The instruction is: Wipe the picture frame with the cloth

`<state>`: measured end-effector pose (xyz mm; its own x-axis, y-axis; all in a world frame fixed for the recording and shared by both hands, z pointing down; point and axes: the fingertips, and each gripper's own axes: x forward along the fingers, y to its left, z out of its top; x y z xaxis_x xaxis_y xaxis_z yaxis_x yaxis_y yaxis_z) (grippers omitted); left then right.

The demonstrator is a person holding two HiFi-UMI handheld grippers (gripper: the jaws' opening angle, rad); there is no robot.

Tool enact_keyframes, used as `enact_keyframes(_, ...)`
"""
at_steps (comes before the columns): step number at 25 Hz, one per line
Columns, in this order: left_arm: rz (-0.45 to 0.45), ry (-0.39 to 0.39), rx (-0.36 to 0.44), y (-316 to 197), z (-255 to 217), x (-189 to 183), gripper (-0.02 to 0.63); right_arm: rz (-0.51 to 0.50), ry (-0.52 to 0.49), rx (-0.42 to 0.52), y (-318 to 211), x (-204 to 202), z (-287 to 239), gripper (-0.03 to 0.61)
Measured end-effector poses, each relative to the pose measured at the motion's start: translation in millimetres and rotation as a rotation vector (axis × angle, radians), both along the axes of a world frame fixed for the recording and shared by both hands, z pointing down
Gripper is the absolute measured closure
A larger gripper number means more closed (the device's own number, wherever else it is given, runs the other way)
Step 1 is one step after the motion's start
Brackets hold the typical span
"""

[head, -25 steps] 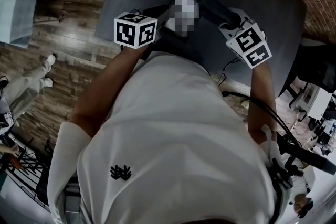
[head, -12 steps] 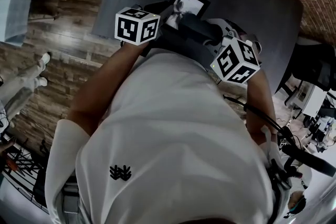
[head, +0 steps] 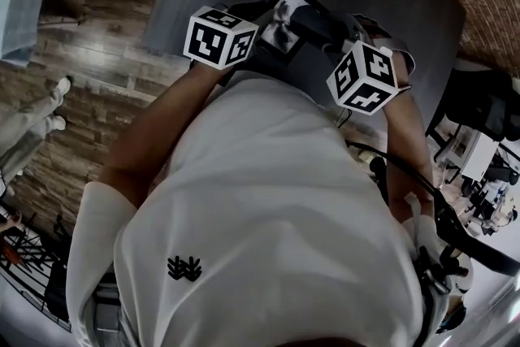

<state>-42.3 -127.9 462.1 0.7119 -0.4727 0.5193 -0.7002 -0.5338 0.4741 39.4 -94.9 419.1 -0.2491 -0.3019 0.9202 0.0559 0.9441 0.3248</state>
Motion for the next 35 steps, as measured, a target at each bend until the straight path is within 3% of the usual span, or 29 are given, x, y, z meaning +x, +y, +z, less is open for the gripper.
enact_keyframes(7,0.02,0.005,-0.001,4.9,-1.0,1.3,0.54,0.065,0.044,0.09,-29.8,11.8,-17.3,0.488)
enact_keyframes(13,0.015,0.002,-0.014,1.9,4.2,1.7,0.539,-0.087,-0.006,0.048,5.5,-25.2,-18.5,0.488)
enact_keyframes(18,0.018,0.004,-0.007,-1.6,-0.2,3.0,0.54,-0.199,0.039,-0.015,33.7,-38.8,-3.6,0.488)
enact_keyframes(26,0.055,0.006,-0.005,1.3,1.0,10.4,0.539,-0.091,0.158,0.074,-13.1,-5.3,3.2,0.488)
enact_keyframes(29,0.061,0.01,-0.01,3.0,1.5,10.2,0.54,-0.038,0.156,0.102,-27.3,-0.2,-3.8,0.488)
enact_keyframes(35,0.071,0.015,-0.012,3.6,1.5,12.4,0.54,-0.136,0.092,0.066,-4.3,-29.3,-4.2,0.488)
